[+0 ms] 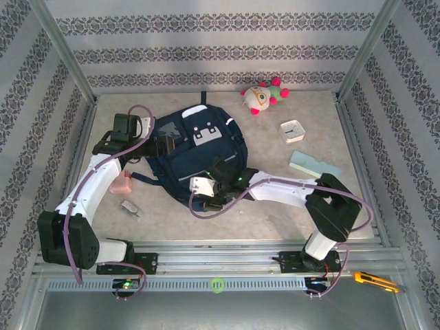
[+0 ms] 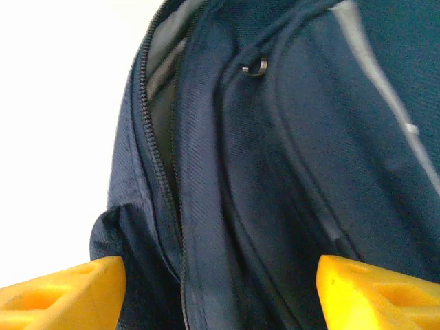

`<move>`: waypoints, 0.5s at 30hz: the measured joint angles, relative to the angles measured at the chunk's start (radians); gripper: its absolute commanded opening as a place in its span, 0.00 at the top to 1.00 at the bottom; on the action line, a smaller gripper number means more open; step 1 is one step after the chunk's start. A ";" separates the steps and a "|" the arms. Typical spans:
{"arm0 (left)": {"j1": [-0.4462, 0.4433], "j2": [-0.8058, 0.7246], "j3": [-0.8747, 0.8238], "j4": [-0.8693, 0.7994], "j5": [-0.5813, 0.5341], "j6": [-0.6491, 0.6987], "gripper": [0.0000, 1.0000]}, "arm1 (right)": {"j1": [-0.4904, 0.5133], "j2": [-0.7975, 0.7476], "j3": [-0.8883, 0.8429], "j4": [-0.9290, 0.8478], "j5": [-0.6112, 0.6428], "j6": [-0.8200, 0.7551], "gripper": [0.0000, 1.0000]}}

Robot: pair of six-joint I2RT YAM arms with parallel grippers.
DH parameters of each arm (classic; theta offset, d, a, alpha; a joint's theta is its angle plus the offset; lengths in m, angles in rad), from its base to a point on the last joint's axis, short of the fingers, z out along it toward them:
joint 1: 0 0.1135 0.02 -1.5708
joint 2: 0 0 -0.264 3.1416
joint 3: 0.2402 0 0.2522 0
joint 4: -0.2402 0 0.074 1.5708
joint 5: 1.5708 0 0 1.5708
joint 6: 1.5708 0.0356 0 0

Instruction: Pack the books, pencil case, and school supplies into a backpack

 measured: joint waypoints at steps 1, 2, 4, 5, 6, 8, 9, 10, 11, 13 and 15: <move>0.000 0.000 0.000 0.000 0.001 0.000 0.16 | 0.002 0.019 0.007 0.001 -0.014 -0.006 0.27; 0.000 0.000 0.000 0.000 0.001 0.000 0.18 | 0.005 0.034 0.013 0.002 -0.023 -0.010 0.28; 0.000 0.000 -0.001 0.000 0.005 0.003 0.20 | 0.008 0.060 0.018 0.014 -0.034 -0.013 0.30; 0.000 0.000 -0.002 0.001 0.008 0.006 0.20 | 0.008 0.068 0.018 0.022 -0.034 -0.013 0.35; 0.000 -0.001 -0.006 0.005 0.012 0.009 0.21 | 0.008 0.076 0.018 0.034 -0.033 -0.013 0.43; 0.000 -0.004 -0.021 0.011 0.016 0.017 0.22 | 0.008 0.093 0.024 0.048 -0.018 -0.010 0.64; 0.000 -0.007 -0.031 0.014 0.018 0.026 0.22 | 0.008 0.100 0.027 0.058 -0.005 -0.007 0.72; 0.000 -0.010 -0.041 0.014 0.019 0.042 0.22 | 0.007 0.102 0.027 0.068 0.007 -0.008 0.79; 0.000 -0.012 -0.050 0.015 0.020 0.060 0.22 | 0.007 0.101 0.027 0.073 0.016 -0.005 0.87; 0.000 -0.016 -0.065 0.016 0.024 0.108 0.22 | 0.004 0.080 0.019 0.078 0.019 -0.013 1.00; 0.000 -0.027 -0.080 0.023 0.033 0.167 0.22 | -0.011 0.032 -0.008 0.079 0.006 -0.017 1.00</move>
